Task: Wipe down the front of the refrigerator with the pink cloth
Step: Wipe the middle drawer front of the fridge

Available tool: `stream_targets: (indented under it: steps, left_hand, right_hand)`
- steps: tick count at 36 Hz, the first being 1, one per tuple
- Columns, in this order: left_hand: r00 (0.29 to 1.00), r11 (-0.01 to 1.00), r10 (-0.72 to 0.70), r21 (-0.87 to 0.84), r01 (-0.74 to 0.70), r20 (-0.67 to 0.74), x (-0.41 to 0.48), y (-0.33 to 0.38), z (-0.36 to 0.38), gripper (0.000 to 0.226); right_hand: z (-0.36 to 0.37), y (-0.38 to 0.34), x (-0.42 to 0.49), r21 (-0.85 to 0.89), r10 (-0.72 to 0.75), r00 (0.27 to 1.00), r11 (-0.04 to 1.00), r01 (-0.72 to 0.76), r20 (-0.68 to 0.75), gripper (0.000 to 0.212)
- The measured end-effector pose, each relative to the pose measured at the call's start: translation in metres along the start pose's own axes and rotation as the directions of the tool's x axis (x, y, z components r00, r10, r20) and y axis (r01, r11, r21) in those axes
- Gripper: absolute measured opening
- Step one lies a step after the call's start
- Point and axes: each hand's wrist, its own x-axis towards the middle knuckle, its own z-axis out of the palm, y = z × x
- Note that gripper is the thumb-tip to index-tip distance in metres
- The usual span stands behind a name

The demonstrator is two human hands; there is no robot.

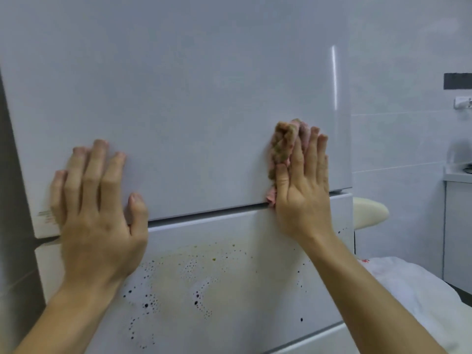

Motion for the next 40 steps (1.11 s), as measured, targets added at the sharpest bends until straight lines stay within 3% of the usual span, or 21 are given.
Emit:
stream_targets:
  steps: [7,12,15,21,31,40]
  left_hand:
    - [1.0,0.999,0.024,0.021,-0.024,0.017,-0.002,-0.005,-0.004,0.058]
    - [0.998,0.999,0.033,-0.002,-0.033,0.054,-0.004,-0.012,-0.013,0.057]
    - [0.998,0.999,0.034,-0.009,-0.034,0.058,-0.01,-0.02,-0.019,0.056]
    - [1.0,1.0,0.006,-0.031,-0.006,0.005,-0.019,-0.035,-0.025,0.052]
    - [1.0,0.999,0.019,-0.035,-0.019,0.007,-0.045,-0.059,-0.03,0.051]
    - [1.0,0.996,0.026,-0.09,-0.025,0.015,-0.054,-0.064,-0.029,0.052]
  right_hand:
    - [-0.013,0.037,0.007,0.066,0.255,0.965,0.966,-0.25,-0.066,0.061]
    - [-0.022,0.042,0.0,0.192,0.525,0.85,0.84,-0.508,-0.047,0.065]
    - [-0.02,0.034,-0.002,0.213,0.585,0.809,0.799,-0.562,-0.055,0.066]
    - [-0.006,0.006,-0.017,0.15,0.515,0.85,0.854,-0.497,-0.114,0.065]
    - [0.037,-0.07,-0.076,0.107,0.224,0.966,0.972,-0.211,-0.128,0.058]
    - [0.046,-0.102,-0.082,0.159,0.183,0.976,0.974,-0.164,-0.116,0.055]
